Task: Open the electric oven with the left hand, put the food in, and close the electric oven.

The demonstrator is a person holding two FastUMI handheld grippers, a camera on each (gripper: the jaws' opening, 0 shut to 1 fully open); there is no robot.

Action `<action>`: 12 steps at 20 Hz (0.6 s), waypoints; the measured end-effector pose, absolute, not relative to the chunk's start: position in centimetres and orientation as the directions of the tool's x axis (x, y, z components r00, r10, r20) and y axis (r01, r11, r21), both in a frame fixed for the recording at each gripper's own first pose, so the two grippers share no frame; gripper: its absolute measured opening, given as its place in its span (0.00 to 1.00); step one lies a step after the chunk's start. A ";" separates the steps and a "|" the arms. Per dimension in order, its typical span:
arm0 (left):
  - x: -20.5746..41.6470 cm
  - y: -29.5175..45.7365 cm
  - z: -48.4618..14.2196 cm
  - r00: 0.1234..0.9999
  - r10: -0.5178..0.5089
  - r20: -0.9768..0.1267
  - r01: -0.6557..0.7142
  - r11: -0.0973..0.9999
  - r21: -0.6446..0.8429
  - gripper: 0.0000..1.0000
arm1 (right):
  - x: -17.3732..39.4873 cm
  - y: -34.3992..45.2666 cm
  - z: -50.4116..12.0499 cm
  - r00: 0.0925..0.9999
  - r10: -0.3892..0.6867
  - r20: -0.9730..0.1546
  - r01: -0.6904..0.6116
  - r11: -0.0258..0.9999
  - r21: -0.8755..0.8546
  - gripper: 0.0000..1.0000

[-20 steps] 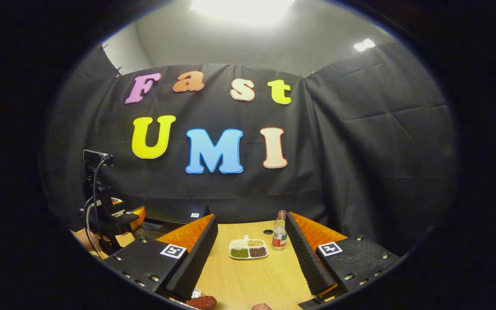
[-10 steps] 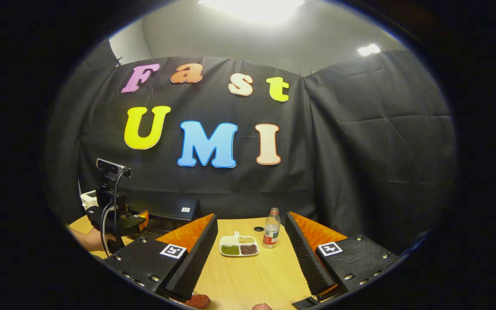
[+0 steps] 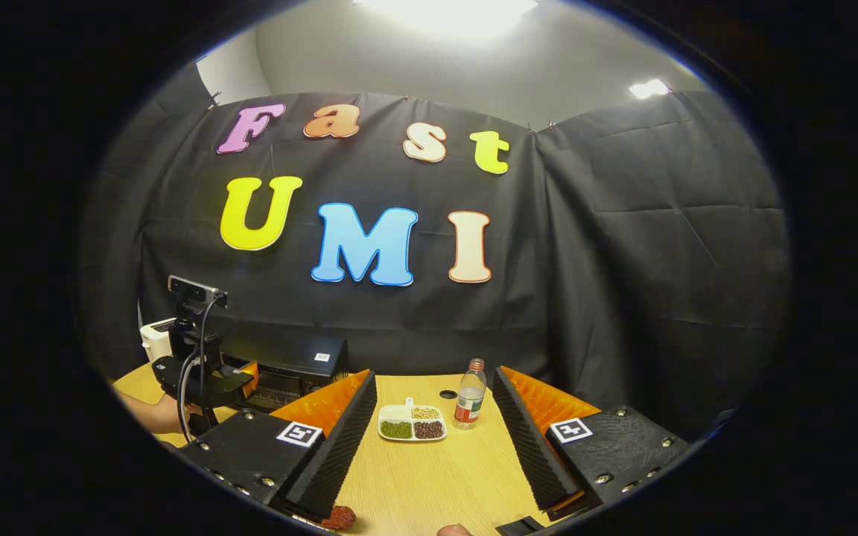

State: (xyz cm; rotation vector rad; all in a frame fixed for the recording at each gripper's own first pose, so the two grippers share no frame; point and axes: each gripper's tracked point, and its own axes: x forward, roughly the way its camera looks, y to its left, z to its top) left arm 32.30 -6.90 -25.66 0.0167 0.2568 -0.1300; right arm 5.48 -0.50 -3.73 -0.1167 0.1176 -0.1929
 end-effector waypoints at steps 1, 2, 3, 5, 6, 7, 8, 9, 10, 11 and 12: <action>32.0 -6.9 -25.6 0.959 -0.124 -0.255 0.131 0.991 0.008 1.00 | 5.5 -0.5 -3.7 0.975 -0.193 -0.106 0.180 0.976 -0.127 0.95; 31.5 -6.9 -25.6 0.960 -0.122 -0.253 0.129 0.992 0.014 0.91 | 5.5 -0.6 -3.6 0.976 -0.189 -0.105 0.176 0.976 -0.126 0.95; 31.1 -6.8 -25.6 0.959 -0.118 -0.257 0.127 0.992 0.015 0.94 | 5.4 -0.7 -3.5 0.977 -0.185 -0.103 0.172 0.977 -0.125 0.95; 30.2 -6.8 -25.8 0.959 -0.114 -0.261 0.121 0.993 0.012 0.97 | 5.2 -0.7 -3.4 0.979 -0.175 -0.099 0.162 0.979 -0.127 0.96; 29.6 -6.7 -25.8 0.958 -0.111 -0.263 0.119 0.993 0.014 1.00 | 5.1 -0.8 -3.4 0.981 -0.169 -0.099 0.155 0.979 -0.128 0.96; 29.1 -6.6 -25.9 0.957 -0.108 -0.268 0.116 0.993 0.017 0.97 | 5.1 -0.7 -3.4 0.982 -0.162 -0.099 0.148 0.980 -0.130 0.96; 28.4 -6.6 -26.0 0.957 -0.105 -0.271 0.114 0.993 0.019 1.00 | 5.0 -0.8 -3.5 0.983 -0.155 -0.101 0.142 0.981 -0.131 0.95; 27.9 -6.6 -26.2 0.956 -0.102 -0.276 0.112 0.993 0.020 1.00 | 5.0 -0.7 -3.5 0.984 -0.148 -0.103 0.134 0.982 -0.130 0.95; 27.3 -6.6 -26.4 0.954 -0.101 -0.281 0.111 0.994 0.021 1.00 | 5.0 -0.7 -3.6 0.984 -0.141 -0.104 0.128 0.983 -0.129 0.95; 26.7 -6.5 -26.7 0.953 -0.100 -0.288 0.111 0.994 0.023 1.00 | 4.9 -0.7 -3.6 0.985 -0.134 -0.105 0.120 0.984 -0.128 0.95; 25.9 -6.5 -27.0 0.951 -0.099 -0.294 0.112 0.993 0.026 1.00 | 4.9 -0.5 -3.6 0.986 -0.126 -0.106 0.112 0.985 -0.128 0.96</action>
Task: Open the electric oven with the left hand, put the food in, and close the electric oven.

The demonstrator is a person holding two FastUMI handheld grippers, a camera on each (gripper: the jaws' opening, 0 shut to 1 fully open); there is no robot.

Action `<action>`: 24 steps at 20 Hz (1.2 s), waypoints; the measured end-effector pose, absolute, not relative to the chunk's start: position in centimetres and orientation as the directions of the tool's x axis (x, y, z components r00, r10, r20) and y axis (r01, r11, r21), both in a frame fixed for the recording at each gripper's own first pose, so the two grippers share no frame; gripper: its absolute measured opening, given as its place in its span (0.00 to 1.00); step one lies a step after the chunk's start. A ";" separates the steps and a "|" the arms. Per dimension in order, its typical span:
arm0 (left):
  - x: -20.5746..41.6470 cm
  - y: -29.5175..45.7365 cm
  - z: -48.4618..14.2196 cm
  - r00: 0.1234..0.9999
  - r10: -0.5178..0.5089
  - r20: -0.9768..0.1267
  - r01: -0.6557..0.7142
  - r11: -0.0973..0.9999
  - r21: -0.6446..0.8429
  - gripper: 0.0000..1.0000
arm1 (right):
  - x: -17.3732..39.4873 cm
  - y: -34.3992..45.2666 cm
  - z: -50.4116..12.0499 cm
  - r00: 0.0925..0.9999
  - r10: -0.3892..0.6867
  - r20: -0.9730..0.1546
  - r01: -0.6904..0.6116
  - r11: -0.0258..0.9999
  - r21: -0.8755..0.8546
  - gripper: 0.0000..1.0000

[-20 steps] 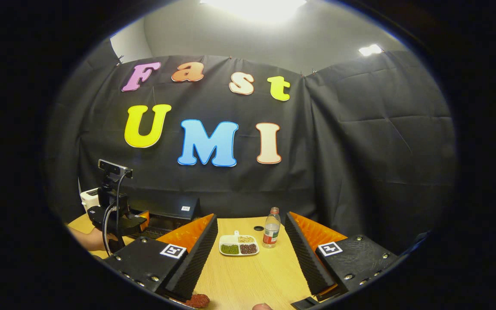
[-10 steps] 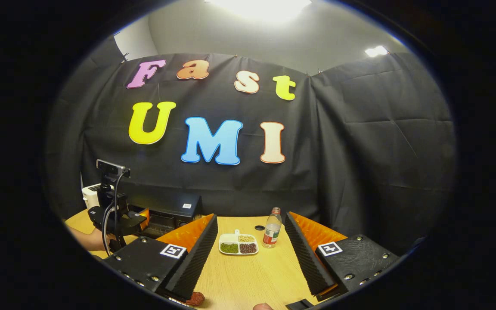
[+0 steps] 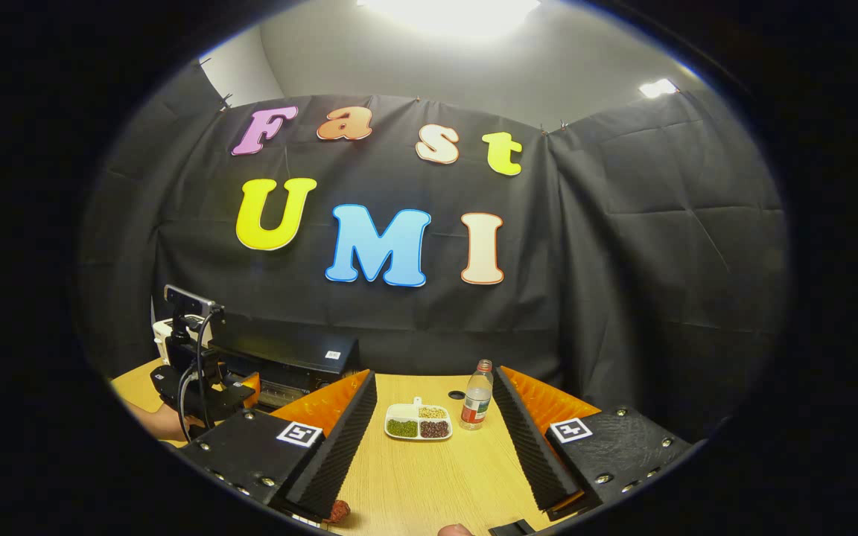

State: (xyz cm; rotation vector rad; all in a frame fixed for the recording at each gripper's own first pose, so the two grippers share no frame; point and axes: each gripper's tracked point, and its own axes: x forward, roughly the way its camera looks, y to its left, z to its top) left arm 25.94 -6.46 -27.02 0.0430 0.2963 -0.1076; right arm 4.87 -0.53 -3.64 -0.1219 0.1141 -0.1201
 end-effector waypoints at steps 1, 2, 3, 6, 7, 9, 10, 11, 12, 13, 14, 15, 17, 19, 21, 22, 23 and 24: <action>25.3 -6.5 -27.3 0.948 -0.100 -0.301 0.115 0.993 0.033 1.00 | 4.8 -0.4 -3.6 0.987 -0.119 -0.107 0.105 0.986 -0.129 0.96; 24.6 -6.5 -27.7 0.945 -0.101 -0.310 0.119 0.992 0.042 1.00 | 4.8 -0.3 -3.7 0.988 -0.112 -0.108 0.097 0.987 -0.131 0.96; 23.9 -6.4 -28.0 0.943 -0.102 -0.317 0.124 0.991 0.050 1.00 | 4.7 -0.1 -3.7 0.989 -0.104 -0.109 0.090 0.987 -0.130 0.96; 22.0 -6.4 -29.3 0.933 -0.100 -0.345 0.132 0.989 0.068 0.98 | 4.5 0.2 -3.8 0.991 -0.082 -0.109 0.068 0.989 -0.130 0.95; 21.4 -6.4 -29.7 0.928 -0.099 -0.358 0.133 0.988 0.073 1.00 | 4.5 0.1 -3.9 0.991 -0.080 -0.111 0.065 0.989 -0.131 0.95; 20.5 -6.5 -30.8 0.916 -0.099 -0.390 0.138 0.988 0.073 1.00 | 4.1 0.1 -4.0 0.990 -0.075 -0.116 0.060 0.990 -0.127 0.95; 20.2 -6.5 -31.1 0.917 -0.099 -0.387 0.136 0.988 0.069 1.00 | 4.0 0.0 -4.3 0.990 -0.073 -0.121 0.057 0.990 -0.127 0.95; 19.9 -6.5 -31.7 0.911 -0.098 -0.400 0.137 0.988 0.070 1.00 | 3.9 -0.1 -4.5 0.989 -0.073 -0.127 0.056 0.990 -0.130 0.95; 19.5 -6.6 -32.0 0.909 -0.097 -0.406 0.137 0.988 0.070 1.00 | 3.7 -0.3 -4.6 0.988 -0.075 -0.132 0.057 0.989 -0.134 0.95; 19.2 -6.6 -32.3 0.906 -0.096 -0.412 0.136 0.988 0.070 1.00 | 3.6 -0.4 -4.7 0.988 -0.076 -0.135 0.058 0.989 -0.134 0.95; 18.8 -6.6 -32.7 0.901 -0.095 -0.424 0.138 0.988 0.072 1.00 | 3.5 -0.5 -4.8 0.987 -0.077 -0.139 0.059 0.989 -0.132 0.95; 18.5 -6.5 -33.1 0.897 -0.095 -0.431 0.139 0.988 0.072 1.00 | 3.3 -0.6 -4.9 0.987 -0.078 -0.142 0.059 0.990 -0.130 0.95; 17.8 -6.6 -34.6 0.884 -0.093 -0.457 0.143 0.987 0.075 0.97 | 3.2 -0.7 -5.1 0.985 -0.076 -0.152 0.056 0.990 -0.133 0.96; 17.1 -6.5 -35.7 0.871 -0.085 -0.485 0.142 0.986 0.083 0.97 | 3.0 -0.6 -5.3 0.985 -0.065 -0.163 0.042 0.989 -0.144 0.95; 16.6 -6.3 -36.8 0.862 -0.081 -0.501 0.139 0.987 0.079 1.00 | 2.8 -0.7 -5.2 0.984 -0.060 -0.166 0.034 0.987 -0.158 0.95; 15.9 -6.3 -37.2 0.858 -0.083 -0.507 0.137 0.988 0.071 1.00 | 2.7 -0.7 -5.3 0.984 -0.056 -0.168 0.029 0.987 -0.160 0.95; 15.4 -6.2 -37.4 0.855 -0.081 -0.512 0.134 0.989 0.068 0.97 | 2.7 -0.7 -5.4 0.983 -0.051 -0.174 0.023 0.987 -0.158 0.95; 14.8 -6.3 -37.5 0.853 -0.080 -0.516 0.132 0.989 0.066 0.97 | 2.7 -0.6 -5.8 0.982 -0.042 -0.182 0.014 0.988 -0.152 0.95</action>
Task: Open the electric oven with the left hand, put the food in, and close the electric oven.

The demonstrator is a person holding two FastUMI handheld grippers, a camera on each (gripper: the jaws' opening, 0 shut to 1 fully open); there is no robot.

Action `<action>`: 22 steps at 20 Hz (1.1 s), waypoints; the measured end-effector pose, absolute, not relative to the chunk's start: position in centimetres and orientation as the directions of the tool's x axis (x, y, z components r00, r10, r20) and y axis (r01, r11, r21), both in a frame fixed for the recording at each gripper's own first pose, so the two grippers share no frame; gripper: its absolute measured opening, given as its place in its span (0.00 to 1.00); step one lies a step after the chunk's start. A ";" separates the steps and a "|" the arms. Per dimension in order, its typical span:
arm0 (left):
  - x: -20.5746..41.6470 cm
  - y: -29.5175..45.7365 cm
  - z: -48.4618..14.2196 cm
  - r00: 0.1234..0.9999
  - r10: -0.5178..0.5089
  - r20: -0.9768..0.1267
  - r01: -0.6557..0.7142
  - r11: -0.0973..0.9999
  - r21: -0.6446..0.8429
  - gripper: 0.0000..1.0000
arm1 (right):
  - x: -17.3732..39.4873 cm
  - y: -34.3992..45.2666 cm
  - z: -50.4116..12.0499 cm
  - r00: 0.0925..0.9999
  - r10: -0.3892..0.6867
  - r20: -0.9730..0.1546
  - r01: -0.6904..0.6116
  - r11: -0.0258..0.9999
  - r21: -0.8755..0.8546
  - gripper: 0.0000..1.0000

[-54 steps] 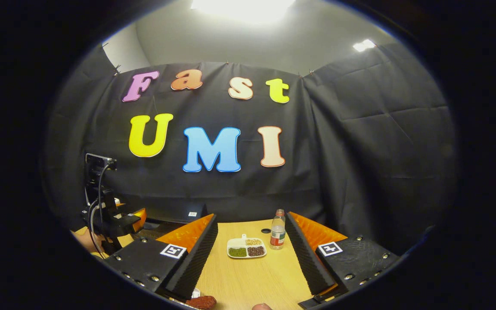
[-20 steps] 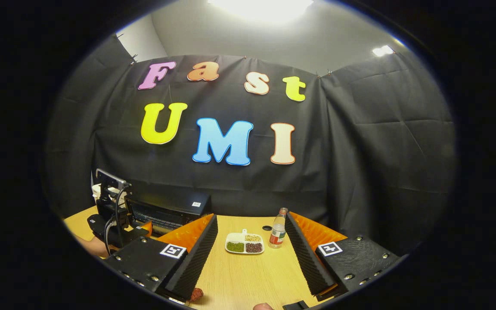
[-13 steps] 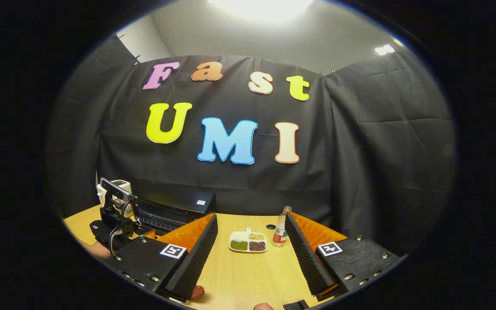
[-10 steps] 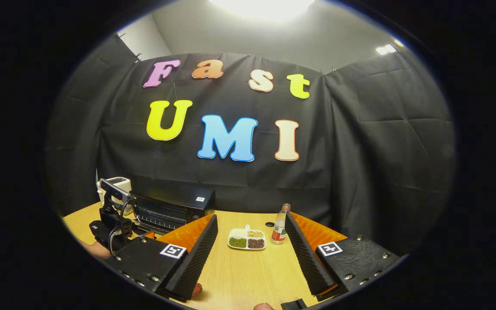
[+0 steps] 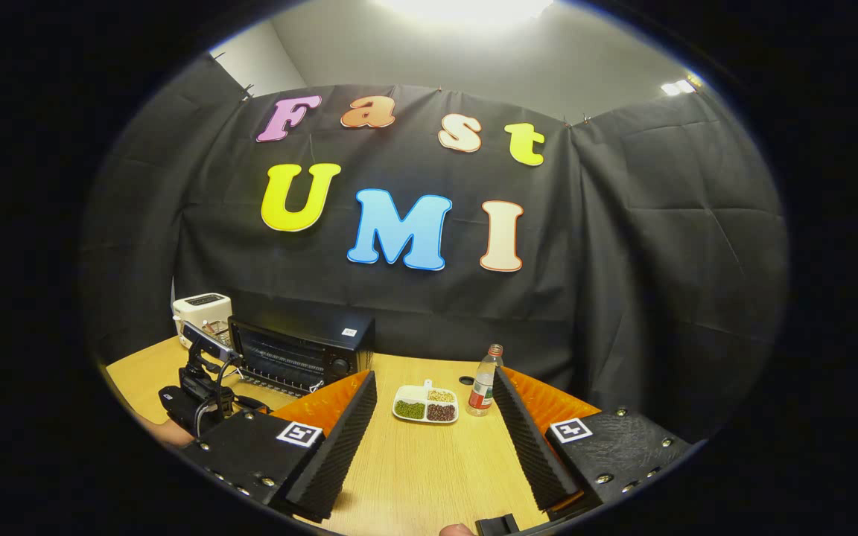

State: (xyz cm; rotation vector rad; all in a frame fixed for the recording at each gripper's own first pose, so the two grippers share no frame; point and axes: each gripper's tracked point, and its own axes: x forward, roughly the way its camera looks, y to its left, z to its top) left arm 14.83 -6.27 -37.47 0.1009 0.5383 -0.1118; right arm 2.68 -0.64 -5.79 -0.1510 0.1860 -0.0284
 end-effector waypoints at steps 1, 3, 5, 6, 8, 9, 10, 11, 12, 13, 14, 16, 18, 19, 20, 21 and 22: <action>14.4 -6.4 -37.3 0.850 -0.078 -0.521 0.133 0.989 0.069 0.97 | 2.7 -0.4 -6.1 0.981 -0.031 -0.191 0.003 0.990 -0.141 0.95; 13.4 -6.2 -36.2 0.855 -0.075 -0.514 0.131 0.989 0.074 0.97 | 2.9 0.1 -7.1 0.977 0.003 -0.215 -0.027 0.994 -0.108 0.95; 12.5 -6.2 -34.0 0.870 -0.077 -0.487 0.128 0.989 0.072 0.97 | 3.1 0.6 -8.7 0.966 0.043 -0.255 -0.060 0.996 -0.060 0.95; 12.0 -6.2 -32.5 0.882 -0.077 -0.466 0.124 0.990 0.072 1.00 | 3.1 1.0 -9.3 0.959 0.071 -0.273 -0.082 0.996 -0.029 0.95; 11.3 -5.8 -29.4 0.904 -0.069 -0.422 0.109 0.992 0.070 0.97 | 3.3 1.5 -10.2 0.949 0.112 -0.295 -0.110 0.994 0.022 0.95; 11.1 -5.5 -27.9 0.913 -0.063 -0.404 0.098 0.993 0.066 0.97 | 3.5 1.6 -10.5 0.945 0.129 -0.302 -0.122 0.992 0.042 0.95; 10.7 -5.2 -26.4 0.923 -0.055 -0.381 0.085 0.994 0.063 0.97 | 3.6 1.8 -11.0 0.940 0.144 -0.310 -0.132 0.989 0.060 0.95; 10.5 -4.8 -24.5 0.934 -0.046 -0.355 0.072 0.996 0.059 0.93 | 3.8 2.0 -11.5 0.934 0.160 -0.320 -0.143 0.987 0.077 0.95; 10.1 -4.4 -22.8 0.943 -0.037 -0.329 0.059 0.997 0.057 0.96 | 4.0 2.3 -12.2 0.925 0.179 -0.335 -0.156 0.983 0.096 0.96; 9.8 -4.1 -21.2 0.953 -0.028 -0.303 0.047 0.997 0.057 0.96 | 4.2 2.5 -12.9 0.914 0.201 -0.353 -0.170 0.979 0.116 0.95; 9.4 -3.8 -19.6 0.960 -0.021 -0.278 0.039 0.998 0.057 0.96 | 4.2 2.9 -13.7 0.901 0.221 -0.372 -0.183 0.974 0.136 0.96; 8.5 -3.1 -16.7 0.973 -0.011 -0.233 0.026 0.998 0.062 0.91 | 4.3 3.3 -15.3 0.871 0.258 -0.418 -0.201 0.964 0.175 0.96; 7.6 -2.5 -14.3 0.982 0.001 -0.191 0.012 0.998 0.068 1.00 | 4.2 3.8 -16.9 0.840 0.293 -0.457 -0.211 0.952 0.222 0.97; 7.2 -2.1 -13.2 0.985 0.009 -0.171 0.003 0.998 0.070 1.00 | 4.1 4.2 -17.6 0.819 0.321 -0.476 -0.219 0.941 0.257 0.97; 6.8 -1.7 -12.2 0.988 0.016 -0.154 -0.006 0.998 0.070 1.00 | 3.8 4.7 -18.4 0.797 0.351 -0.491 -0.222 0.927 0.302 0.97; 6.4 -1.3 -11.5 0.989 0.026 -0.142 -0.017 0.998 0.068 0.96 | 3.6 5.3 -19.1 0.771 0.381 -0.509 -0.220 0.911 0.349 0.97; 6.1 -1.0 -10.9 0.990 0.036 -0.136 -0.027 0.998 0.063 1.00 | 3.3 5.8 -19.9 0.747 0.406 -0.527 -0.209 0.895 0.394 0.97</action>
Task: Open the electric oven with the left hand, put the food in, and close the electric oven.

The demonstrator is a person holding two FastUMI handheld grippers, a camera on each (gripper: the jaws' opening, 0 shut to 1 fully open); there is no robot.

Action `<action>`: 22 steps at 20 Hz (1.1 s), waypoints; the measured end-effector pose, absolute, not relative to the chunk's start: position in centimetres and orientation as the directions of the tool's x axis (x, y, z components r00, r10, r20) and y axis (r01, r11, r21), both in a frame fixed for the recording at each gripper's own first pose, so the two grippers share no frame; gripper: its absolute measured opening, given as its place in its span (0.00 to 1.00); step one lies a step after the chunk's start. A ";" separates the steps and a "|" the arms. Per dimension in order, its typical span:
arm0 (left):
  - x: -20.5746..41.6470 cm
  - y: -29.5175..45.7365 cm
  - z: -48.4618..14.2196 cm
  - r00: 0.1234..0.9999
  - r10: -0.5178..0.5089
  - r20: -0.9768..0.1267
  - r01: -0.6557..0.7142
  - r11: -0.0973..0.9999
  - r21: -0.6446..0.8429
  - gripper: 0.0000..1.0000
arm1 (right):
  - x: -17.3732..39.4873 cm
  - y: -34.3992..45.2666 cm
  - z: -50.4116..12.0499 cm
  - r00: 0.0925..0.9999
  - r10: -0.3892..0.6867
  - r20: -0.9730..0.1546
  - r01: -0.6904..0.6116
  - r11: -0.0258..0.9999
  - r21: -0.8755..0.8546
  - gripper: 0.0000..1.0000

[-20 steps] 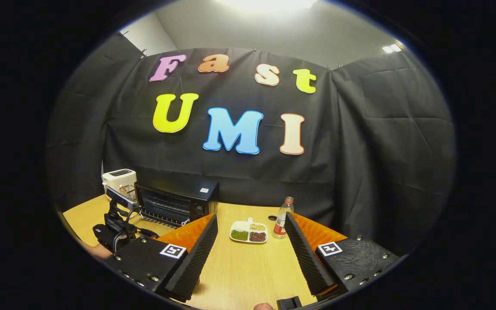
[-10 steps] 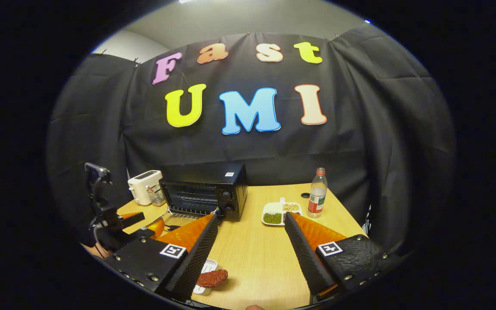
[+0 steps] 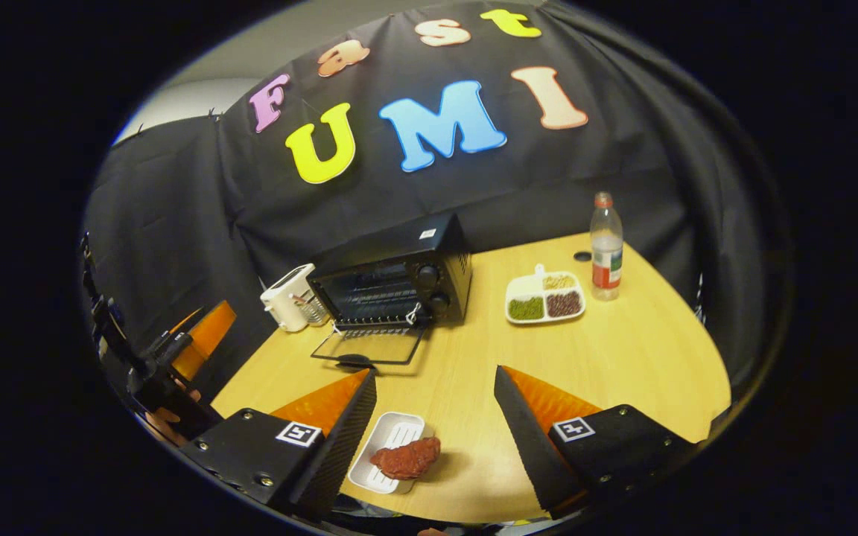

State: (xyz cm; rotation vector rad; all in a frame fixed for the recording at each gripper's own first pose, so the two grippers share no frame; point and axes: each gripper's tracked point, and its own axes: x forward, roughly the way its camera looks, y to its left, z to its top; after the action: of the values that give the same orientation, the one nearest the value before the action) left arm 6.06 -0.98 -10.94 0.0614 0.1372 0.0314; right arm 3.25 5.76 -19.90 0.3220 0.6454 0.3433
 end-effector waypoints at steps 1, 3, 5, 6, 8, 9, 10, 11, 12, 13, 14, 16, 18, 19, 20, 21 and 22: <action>5.7 -0.6 -10.3 0.991 0.043 -0.128 -0.036 0.998 0.057 1.00 | 3.1 6.2 -20.6 0.722 0.428 -0.544 -0.196 0.880 0.433 0.97; 5.0 0.2 -9.0 0.992 0.062 -0.110 -0.056 0.997 0.051 1.00 | 2.5 6.8 -22.9 0.672 0.461 -0.580 -0.156 0.853 0.497 0.97; 4.4 0.9 -7.9 0.993 0.078 -0.093 -0.073 0.996 0.058 1.00 | 1.9 7.1 -24.7 0.627 0.486 -0.609 -0.109 0.828 0.549 0.97; 4.2 1.3 -7.5 0.992 0.087 -0.087 -0.081 0.994 0.067 1.00 | 1.6 7.4 -25.5 0.603 0.500 -0.622 -0.091 0.817 0.569 0.97; 3.5 1.8 -6.8 0.992 0.099 -0.073 -0.094 0.993 0.075 1.00 | 0.8 7.8 -27.1 0.561 0.523 -0.642 -0.058 0.798 0.599 0.97; 3.3 2.1 -6.7 0.992 0.106 -0.071 -0.100 0.992 0.076 1.00 | 0.7 8.1 -27.8 0.543 0.530 -0.651 -0.038 0.790 0.612 0.97; 3.0 2.4 -6.7 0.991 0.112 -0.073 -0.106 0.991 0.076 1.00 | 0.4 8.3 -28.6 0.525 0.539 -0.659 -0.019 0.781 0.624 0.97; 2.8 2.8 -6.6 0.990 0.122 -0.072 -0.117 0.990 0.076 1.00 | 0.0 8.6 -29.2 0.506 0.551 -0.663 0.002 0.768 0.640 0.97; 2.6 3.4 -6.6 0.988 0.133 -0.073 -0.128 0.989 0.076 1.00 | -0.3 9.0 -29.7 0.487 0.563 -0.668 0.021 0.757 0.653 0.97; 2.5 3.8 -6.6 0.987 0.142 -0.074 -0.136 0.988 0.074 1.00 | -0.6 9.2 -30.2 0.468 0.575 -0.671 0.039 0.745 0.666 0.97; 2.3 4.1 -6.6 0.986 0.150 -0.073 -0.144 0.987 0.074 1.00 | -1.0 9.6 -30.7 0.453 0.585 -0.673 0.059 0.734 0.677 0.97; 2.2 4.8 -6.6 0.984 0.161 -0.071 -0.155 0.985 0.081 1.00 | -1.0 10.0 -31.0 0.443 0.605 -0.662 0.108 0.697 0.709 0.93; 2.2 5.3 -6.4 0.984 0.166 -0.067 -0.160 0.983 0.088 1.00 | -1.3 10.5 -30.9 0.423 0.633 -0.649 0.144 0.660 0.738 0.71; 2.2 5.5 -6.3 0.983 0.168 -0.067 -0.162 0.983 0.089 0.96 | -1.5 10.7 -31.0 0.409 0.643 -0.648 0.146 0.655 0.742 0.71; 2.3 5.6 -6.5 0.983 0.170 -0.068 -0.164 0.983 0.089 0.96 | -1.8 11.0 -31.1 0.397 0.652 -0.646 0.140 0.652 0.745 0.71; 2.3 5.6 -6.6 0.983 0.171 -0.069 -0.165 0.982 0.087 1.00 | -2.0 11.3 -31.1 0.384 0.658 -0.647 0.130 0.655 0.744 0.71; 2.5 5.7 -6.7 0.983 0.172 -0.070 -0.165 0.983 0.085 1.00 | -1.6 10.4 -31.5 0.400 0.617 -0.678 0.151 0.685 0.712 0.71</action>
State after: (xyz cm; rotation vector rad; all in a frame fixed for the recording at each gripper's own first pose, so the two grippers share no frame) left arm 2.46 5.71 -6.68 0.0787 0.0770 0.1697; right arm -1.55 10.37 -31.53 0.7976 1.1477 0.3377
